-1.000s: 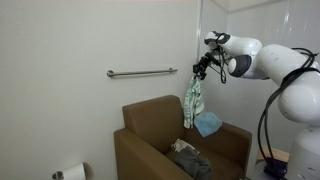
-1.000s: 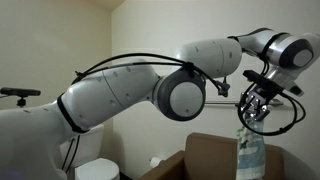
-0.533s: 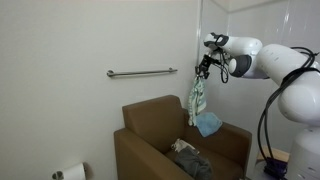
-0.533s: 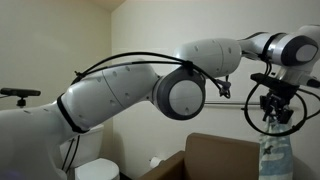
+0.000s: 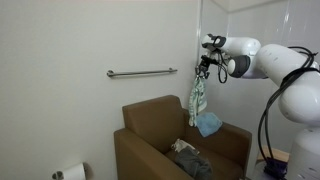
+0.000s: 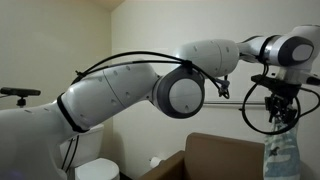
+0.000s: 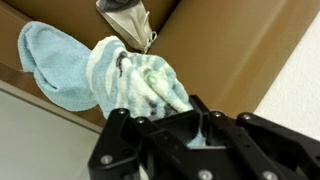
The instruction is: Pick up the towels and put them on the left hand rest of the couch.
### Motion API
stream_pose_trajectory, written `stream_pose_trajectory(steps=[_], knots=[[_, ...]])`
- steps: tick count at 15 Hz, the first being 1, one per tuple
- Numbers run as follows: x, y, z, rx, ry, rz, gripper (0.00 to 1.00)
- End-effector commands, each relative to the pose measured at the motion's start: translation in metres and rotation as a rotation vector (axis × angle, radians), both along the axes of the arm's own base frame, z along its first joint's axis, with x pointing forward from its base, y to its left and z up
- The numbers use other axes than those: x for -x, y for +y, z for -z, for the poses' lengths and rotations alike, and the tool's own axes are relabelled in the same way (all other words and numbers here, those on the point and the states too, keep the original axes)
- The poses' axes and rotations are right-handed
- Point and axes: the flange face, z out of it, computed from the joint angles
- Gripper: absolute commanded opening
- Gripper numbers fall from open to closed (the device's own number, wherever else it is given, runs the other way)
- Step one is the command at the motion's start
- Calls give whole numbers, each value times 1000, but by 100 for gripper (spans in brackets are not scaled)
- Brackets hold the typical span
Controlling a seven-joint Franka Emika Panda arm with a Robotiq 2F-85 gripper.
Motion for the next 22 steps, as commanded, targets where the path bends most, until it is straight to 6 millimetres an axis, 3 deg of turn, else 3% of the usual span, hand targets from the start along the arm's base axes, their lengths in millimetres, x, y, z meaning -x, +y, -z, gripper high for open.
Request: stream_pose_trajectory(steps=[1, 8, 13, 22], knots=[[1, -8, 3, 25, 2, 31, 0], [26, -49, 54, 78, 99, 169, 0], [33, -57, 91, 80, 179, 220, 0], [68, -84, 94, 94, 235, 288, 0]])
